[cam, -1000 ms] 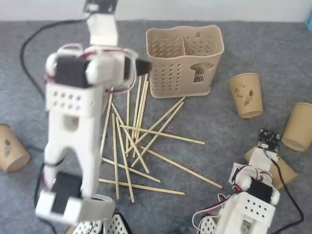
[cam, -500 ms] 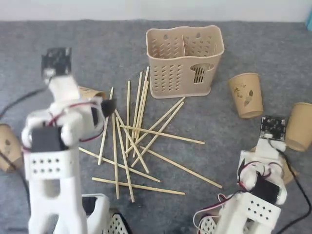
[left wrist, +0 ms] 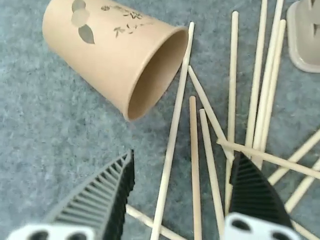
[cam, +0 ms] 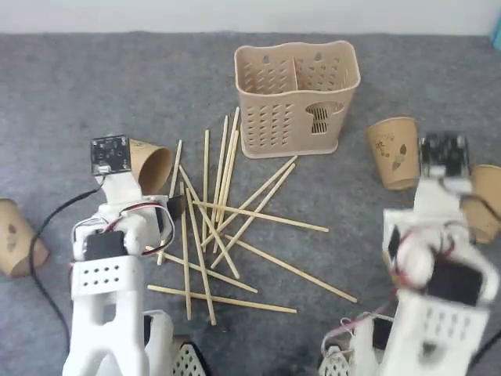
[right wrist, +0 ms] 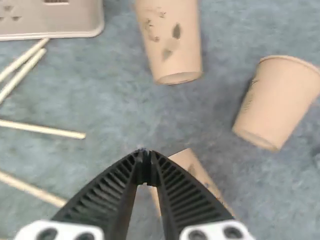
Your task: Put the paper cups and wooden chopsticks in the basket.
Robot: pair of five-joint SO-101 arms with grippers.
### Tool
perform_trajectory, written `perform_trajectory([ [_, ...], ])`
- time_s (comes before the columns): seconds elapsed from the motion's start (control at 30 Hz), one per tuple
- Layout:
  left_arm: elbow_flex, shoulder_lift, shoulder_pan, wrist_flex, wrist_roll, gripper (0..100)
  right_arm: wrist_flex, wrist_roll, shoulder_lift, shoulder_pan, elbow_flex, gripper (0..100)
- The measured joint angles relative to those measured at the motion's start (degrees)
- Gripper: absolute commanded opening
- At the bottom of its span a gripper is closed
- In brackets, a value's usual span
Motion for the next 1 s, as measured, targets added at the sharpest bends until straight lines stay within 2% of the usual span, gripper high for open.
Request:
perform_trajectory([
  [0.1, 2.81, 2.55, 0.09, -7.12, 0.00, 29, 5.36, -2.90, 11.69, -3.25, -12.92, 1.3],
  [0.17, 3.96, 4.40, 0.00, -11.34, 0.00, 29, 7.47, -4.75, 18.81, -6.07, -21.45, 6.4],
  [0.23, 3.96, 6.51, 0.00, -13.89, 0.00, 29, 8.70, -6.68, 25.41, -8.44, -29.98, 11.7],
  [0.3, 3.96, 8.53, 0.00, -15.38, 0.00, 29, 9.14, -8.62, 31.82, -10.37, -38.07, 12.5],
  [0.47, 3.16, 13.89, 0.00, -16.00, 0.00, 29, 9.49, -9.76, 47.56, -13.54, -57.23, 12.3],
  [0.73, 1.58, 16.79, 0.00, -16.00, 0.00, 29, 9.49, -9.85, 71.38, -13.71, -88.18, 12.4],
  [1.0, 1.58, 16.79, 0.00, -17.32, 0.00, 29, 9.49, -10.64, 86.68, -13.71, -103.47, 12.4],
])
